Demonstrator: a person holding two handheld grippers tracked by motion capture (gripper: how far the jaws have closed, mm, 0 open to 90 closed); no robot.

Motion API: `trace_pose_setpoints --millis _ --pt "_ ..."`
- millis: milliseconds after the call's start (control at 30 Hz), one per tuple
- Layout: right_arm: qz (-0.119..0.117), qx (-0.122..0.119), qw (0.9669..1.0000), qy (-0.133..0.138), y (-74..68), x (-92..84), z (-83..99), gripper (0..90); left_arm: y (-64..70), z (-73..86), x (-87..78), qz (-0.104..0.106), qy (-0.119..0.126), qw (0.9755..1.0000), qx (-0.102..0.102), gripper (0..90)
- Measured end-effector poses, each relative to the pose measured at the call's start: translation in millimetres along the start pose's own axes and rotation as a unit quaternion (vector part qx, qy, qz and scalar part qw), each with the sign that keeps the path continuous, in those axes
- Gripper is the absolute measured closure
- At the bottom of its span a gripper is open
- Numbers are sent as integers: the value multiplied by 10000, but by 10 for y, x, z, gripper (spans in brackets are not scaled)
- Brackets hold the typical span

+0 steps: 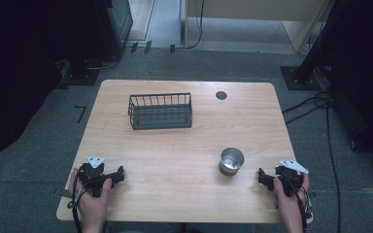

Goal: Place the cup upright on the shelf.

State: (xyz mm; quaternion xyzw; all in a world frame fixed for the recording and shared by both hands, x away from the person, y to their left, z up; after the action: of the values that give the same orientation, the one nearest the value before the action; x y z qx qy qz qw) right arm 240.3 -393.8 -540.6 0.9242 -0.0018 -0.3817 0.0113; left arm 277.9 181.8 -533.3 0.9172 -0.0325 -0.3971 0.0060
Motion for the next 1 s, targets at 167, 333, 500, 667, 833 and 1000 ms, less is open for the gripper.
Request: trace_pose_setpoints --millis 167,333,500,667,833,1000 --pt "1 -1 10000 0 0 0 0 0 0 0 0 0 -1 10000 0 0" --pt "-122 -119 9998 -82 33 -18 0 0 2 0 0 12 -4 10000 15 0" --pt "-123 -38 9999 -15 85 -62 -21 0 11 -5 5 -25 -2 10000 -28 0" --pt "-158 62 9998 123 96 -186 -88 0 11 -5 5 -29 -2 10000 -31 0" --pt "-262 112 9993 251 76 -308 -159 0 12 -5 5 -29 -5 10000 -33 0" --pt "-354 90 9986 380 20 -419 -246 0 11 -5 5 -29 -4 10000 -31 0"
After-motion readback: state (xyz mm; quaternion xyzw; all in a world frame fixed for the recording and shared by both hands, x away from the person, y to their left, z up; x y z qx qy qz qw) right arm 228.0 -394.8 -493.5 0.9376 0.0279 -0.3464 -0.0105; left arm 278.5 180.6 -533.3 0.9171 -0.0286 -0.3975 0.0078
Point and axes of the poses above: each handheld gripper's, and its own axes: x roughly forward along the jaws, z roughly out of its underside, y roughly to its right, the point moved 2 cm from there along x, roughly forward along the jaws, and after that the axes turned 4 degrees about -x, right-handed, at the moved point
